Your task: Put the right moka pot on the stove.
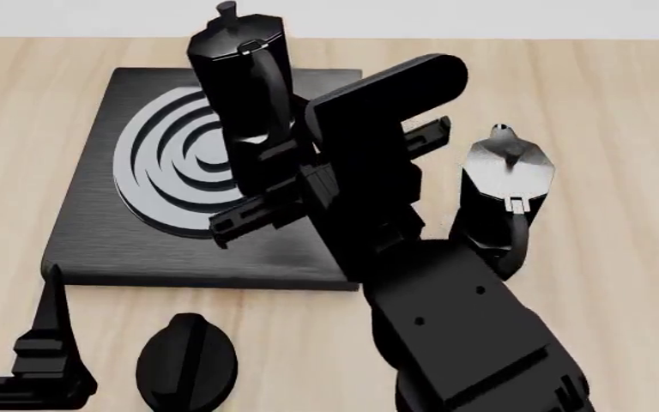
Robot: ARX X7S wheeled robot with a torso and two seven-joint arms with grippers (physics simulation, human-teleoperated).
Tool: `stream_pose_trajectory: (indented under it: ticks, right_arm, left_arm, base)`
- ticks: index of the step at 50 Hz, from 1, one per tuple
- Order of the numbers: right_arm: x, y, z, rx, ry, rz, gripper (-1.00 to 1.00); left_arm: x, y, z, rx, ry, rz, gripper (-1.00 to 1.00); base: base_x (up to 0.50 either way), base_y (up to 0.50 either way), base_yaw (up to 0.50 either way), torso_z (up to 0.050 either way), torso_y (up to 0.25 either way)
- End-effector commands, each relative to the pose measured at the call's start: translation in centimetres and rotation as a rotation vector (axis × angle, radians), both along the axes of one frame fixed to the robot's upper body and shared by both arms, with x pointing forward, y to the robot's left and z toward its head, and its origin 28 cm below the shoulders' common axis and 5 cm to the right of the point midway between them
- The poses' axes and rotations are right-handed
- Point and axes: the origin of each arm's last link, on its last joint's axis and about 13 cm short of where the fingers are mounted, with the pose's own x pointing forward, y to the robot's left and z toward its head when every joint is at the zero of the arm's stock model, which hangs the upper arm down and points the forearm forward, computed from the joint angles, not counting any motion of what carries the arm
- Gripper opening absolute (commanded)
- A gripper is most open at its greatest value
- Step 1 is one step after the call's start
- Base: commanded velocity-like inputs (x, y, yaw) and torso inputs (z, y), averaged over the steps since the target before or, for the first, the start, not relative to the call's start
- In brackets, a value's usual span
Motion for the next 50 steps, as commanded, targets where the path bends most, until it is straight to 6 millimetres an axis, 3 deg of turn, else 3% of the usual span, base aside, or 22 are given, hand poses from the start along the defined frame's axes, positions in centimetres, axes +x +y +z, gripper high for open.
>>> stream_pose_trajectory:
  ticks: [1,50]
  right_arm:
    - [1.6,1.1,0.6,0.003,-0.022,0.007,-1.0]
    - [7.3,5.3,1.3,-0.006,-0.02,0.05,-1.0]
  left_arm:
    - [0.0,0.0,0.1,-0.005,-0.003,-0.005,1.0]
    - [-0.1,0.0,0.1,0.006,-0.004,-0.017,1.0]
  base:
    - [0.0,0.0,0.0,0.0,0.0]
    - [0.0,0.0,0.0,0.0,0.001]
